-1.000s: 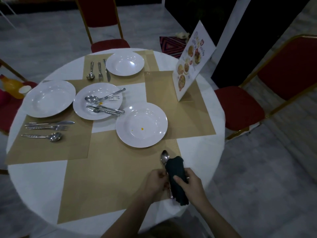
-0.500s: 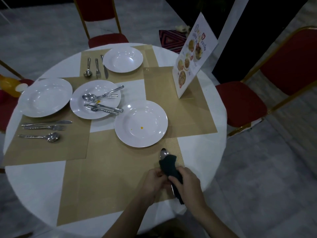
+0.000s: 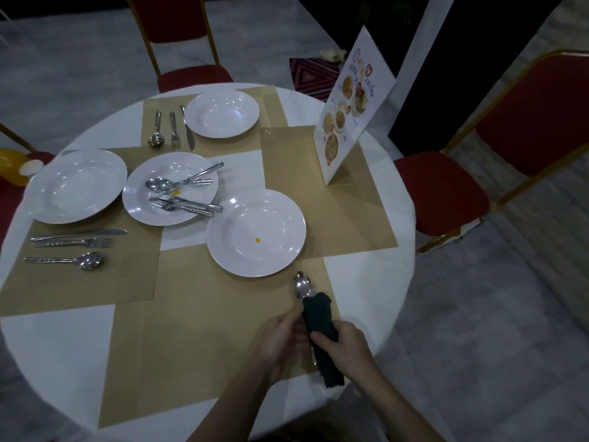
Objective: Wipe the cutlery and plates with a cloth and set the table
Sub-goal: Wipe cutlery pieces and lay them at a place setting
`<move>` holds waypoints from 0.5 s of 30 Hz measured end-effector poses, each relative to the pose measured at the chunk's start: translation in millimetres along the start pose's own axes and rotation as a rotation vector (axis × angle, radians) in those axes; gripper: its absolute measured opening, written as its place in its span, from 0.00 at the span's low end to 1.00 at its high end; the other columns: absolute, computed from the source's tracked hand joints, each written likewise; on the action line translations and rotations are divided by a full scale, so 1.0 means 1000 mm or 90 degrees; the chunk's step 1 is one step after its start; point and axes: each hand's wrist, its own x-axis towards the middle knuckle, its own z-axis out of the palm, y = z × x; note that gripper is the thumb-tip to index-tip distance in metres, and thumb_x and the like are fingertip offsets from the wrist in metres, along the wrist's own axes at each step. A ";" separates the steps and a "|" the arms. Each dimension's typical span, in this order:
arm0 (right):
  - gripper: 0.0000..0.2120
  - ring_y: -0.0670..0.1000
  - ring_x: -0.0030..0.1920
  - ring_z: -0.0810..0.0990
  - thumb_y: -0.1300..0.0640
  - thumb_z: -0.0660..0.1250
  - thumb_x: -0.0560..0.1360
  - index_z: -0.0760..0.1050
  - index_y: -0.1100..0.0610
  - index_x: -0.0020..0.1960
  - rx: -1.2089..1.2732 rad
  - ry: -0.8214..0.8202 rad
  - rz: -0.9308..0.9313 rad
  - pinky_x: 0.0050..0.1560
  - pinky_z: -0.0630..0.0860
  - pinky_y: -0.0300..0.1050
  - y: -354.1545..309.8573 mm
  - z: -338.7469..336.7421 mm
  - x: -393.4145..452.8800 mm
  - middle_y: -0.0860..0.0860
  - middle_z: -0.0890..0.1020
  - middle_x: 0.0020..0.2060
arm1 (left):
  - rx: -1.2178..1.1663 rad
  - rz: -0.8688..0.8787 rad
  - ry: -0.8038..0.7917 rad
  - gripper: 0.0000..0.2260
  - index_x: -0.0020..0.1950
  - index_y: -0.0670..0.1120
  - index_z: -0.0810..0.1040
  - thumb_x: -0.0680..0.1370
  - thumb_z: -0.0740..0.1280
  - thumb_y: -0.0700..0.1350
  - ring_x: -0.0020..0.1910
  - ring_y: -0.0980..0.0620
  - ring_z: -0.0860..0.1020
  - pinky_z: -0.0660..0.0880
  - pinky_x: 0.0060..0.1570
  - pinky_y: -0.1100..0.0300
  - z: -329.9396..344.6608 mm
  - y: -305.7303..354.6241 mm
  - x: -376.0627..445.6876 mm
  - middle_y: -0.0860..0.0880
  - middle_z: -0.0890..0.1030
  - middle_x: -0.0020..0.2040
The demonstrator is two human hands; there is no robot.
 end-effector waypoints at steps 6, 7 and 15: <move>0.09 0.49 0.40 0.82 0.53 0.71 0.73 0.79 0.58 0.48 0.046 -0.020 0.015 0.36 0.76 0.38 -0.001 0.000 -0.001 0.51 0.83 0.40 | 0.003 -0.018 0.009 0.12 0.50 0.34 0.81 0.80 0.64 0.43 0.35 0.51 0.81 0.76 0.33 0.61 0.001 0.004 0.005 0.41 0.83 0.40; 0.09 0.48 0.39 0.82 0.52 0.71 0.73 0.79 0.58 0.47 0.056 -0.006 0.018 0.35 0.76 0.37 -0.002 -0.001 0.000 0.52 0.83 0.39 | 0.011 -0.011 0.006 0.10 0.51 0.34 0.80 0.80 0.64 0.42 0.38 0.49 0.81 0.77 0.37 0.59 0.001 0.004 0.007 0.39 0.83 0.43; 0.13 0.48 0.43 0.82 0.50 0.73 0.73 0.77 0.58 0.51 0.090 -0.053 0.034 0.38 0.77 0.36 -0.002 -0.001 0.002 0.51 0.83 0.43 | -0.044 -0.007 0.025 0.04 0.47 0.36 0.80 0.77 0.67 0.36 0.34 0.49 0.80 0.77 0.33 0.58 -0.002 -0.008 0.000 0.39 0.82 0.40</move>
